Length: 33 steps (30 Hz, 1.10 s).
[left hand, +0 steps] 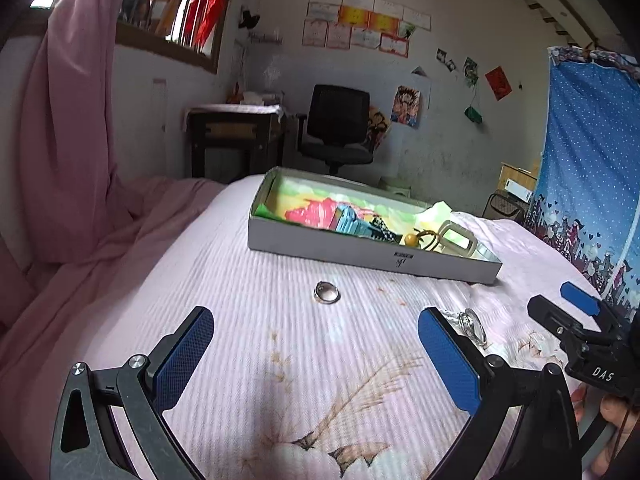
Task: Organize jewelry
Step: 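Withdraw both tools from the box toward the silver rings on the bed, then grasp the small silver ring with the left tool while the right tool grasps the large silver hoop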
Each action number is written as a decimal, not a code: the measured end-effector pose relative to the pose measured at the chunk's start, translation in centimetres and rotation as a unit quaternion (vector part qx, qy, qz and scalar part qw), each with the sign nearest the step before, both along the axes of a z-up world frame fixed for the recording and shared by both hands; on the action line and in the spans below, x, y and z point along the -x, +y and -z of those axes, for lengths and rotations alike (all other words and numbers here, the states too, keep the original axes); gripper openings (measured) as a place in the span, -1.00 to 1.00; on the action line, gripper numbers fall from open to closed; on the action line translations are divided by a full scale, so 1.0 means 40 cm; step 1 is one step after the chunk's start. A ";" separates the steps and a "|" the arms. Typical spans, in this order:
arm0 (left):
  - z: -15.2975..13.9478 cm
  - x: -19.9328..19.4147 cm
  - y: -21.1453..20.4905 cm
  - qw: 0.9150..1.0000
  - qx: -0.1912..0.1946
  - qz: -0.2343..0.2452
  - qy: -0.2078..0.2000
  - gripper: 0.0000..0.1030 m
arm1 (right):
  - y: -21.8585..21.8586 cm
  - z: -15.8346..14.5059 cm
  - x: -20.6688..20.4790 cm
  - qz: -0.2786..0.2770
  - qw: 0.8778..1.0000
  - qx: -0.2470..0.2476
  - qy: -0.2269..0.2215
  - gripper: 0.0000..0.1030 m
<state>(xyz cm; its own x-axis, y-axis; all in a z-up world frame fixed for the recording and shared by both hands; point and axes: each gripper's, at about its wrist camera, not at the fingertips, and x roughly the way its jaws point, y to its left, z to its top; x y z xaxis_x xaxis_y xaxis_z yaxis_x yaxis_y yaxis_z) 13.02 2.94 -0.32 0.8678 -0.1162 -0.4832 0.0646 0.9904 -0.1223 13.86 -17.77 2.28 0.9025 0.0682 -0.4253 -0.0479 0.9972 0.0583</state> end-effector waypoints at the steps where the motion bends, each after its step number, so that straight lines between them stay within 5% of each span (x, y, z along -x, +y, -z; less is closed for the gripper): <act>1: 0.002 -0.008 0.000 1.000 0.000 0.000 0.008 1.00 | -0.001 0.005 -0.005 0.000 1.000 -0.001 0.007 0.97; 14: 0.042 -0.144 -0.016 0.994 -0.013 0.000 0.106 0.99 | -0.006 0.082 -0.085 -0.013 0.994 -0.023 0.110 0.97; 22: 0.055 -0.192 -0.031 0.992 -0.013 0.028 0.124 0.52 | 0.008 0.107 -0.120 -0.020 0.990 -0.022 0.140 0.95; 26: 0.056 -0.211 -0.032 0.991 -0.007 0.041 0.125 0.29 | 0.010 0.113 -0.135 -0.037 0.988 -0.033 0.146 0.50; 33: 0.072 -0.232 -0.036 0.990 0.003 0.054 0.131 -0.03 | 0.035 0.130 -0.157 -0.066 0.985 -0.028 0.159 0.26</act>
